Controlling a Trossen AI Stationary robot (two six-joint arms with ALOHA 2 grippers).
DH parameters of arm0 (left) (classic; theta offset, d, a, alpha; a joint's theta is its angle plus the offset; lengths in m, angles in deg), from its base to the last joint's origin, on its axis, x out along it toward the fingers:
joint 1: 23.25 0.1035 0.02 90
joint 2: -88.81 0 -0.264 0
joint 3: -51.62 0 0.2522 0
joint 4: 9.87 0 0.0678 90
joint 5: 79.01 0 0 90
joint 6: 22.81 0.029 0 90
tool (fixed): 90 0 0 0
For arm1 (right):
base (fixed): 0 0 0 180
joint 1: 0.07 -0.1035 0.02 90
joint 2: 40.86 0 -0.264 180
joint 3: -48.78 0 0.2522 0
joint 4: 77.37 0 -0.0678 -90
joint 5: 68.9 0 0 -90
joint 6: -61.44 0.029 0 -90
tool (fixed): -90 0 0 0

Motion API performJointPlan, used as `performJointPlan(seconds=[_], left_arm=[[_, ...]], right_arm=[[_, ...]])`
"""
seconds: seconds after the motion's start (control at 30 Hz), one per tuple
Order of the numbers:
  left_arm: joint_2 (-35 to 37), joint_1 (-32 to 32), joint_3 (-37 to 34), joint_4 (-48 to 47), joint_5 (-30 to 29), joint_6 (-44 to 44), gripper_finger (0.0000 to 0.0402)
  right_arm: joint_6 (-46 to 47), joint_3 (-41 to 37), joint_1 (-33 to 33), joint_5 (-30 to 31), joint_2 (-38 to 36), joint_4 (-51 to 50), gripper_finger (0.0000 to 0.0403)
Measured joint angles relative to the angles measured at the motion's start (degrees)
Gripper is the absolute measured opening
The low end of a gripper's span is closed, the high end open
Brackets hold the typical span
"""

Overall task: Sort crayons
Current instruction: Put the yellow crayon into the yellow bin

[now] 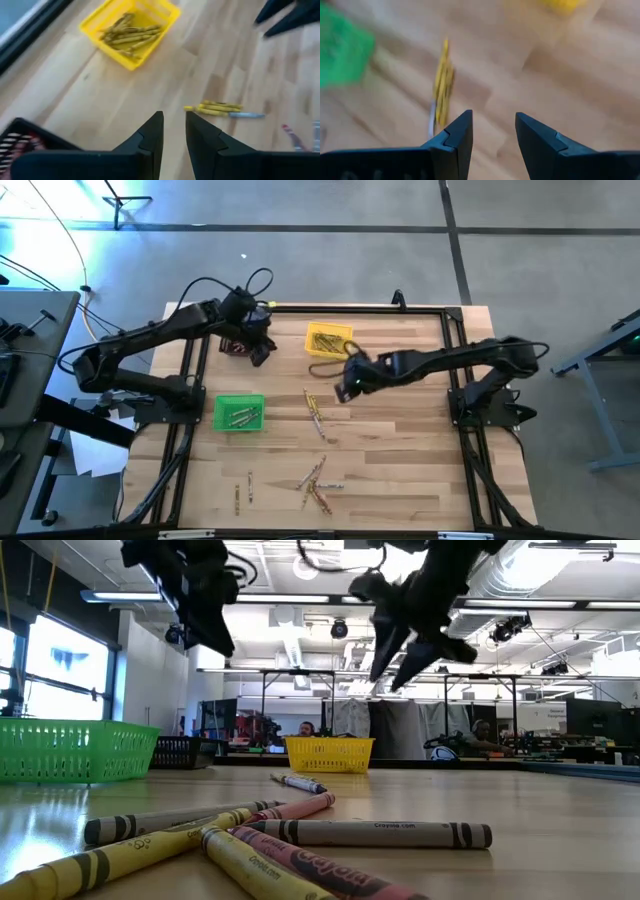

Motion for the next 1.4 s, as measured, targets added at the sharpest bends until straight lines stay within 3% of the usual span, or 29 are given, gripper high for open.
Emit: performJointPlan(seconds=[0.17,0.33,0.43,0.67,0.87,1.13,1.4], left_arm=[[1.47,-5.2,0.0,-0.2,0.0,-4.5,0.0067],[1.65,-11.41,-0.02,-0.32,-0.05,-9.22,0.0066],[1.66,-15.16,-0.02,-0.21,-0.09,-12.8,0.0066],[4.11,-23.1,-0.07,-0.36,3.32,-20.1,0.0066],[10.69,-29.65,-0.07,-0.52,3.28,-24.3,0.0066],[19.14,-33.35,-0.07,-0.54,-5.1,-26.23,0.0066],[24.54,-33.35,-0.07,-0.59,-5.32,-25.87,0.0066]], right_arm=[[-1.34,-0.02,-2.81,-9.1,4.9,0.16,0.0134],[-8.41,-0.02,-4.76,-10.08,8.31,4.07,0.0134],[-12.03,-0.02,-5.29,-8.52,10.54,8.05,0.0134],[1.41,-0.02,-5.44,-5.68,15.22,10.7,0.0134],[2.33,0.72,-6.99,-5.22,17.33,13.56,0.0134],[1.64,7.29,-7.15,2.8,17.59,11.41,0.0134],[-1.02,20.08,-3.87,3.16,24.98,-0.2,0.0133]])
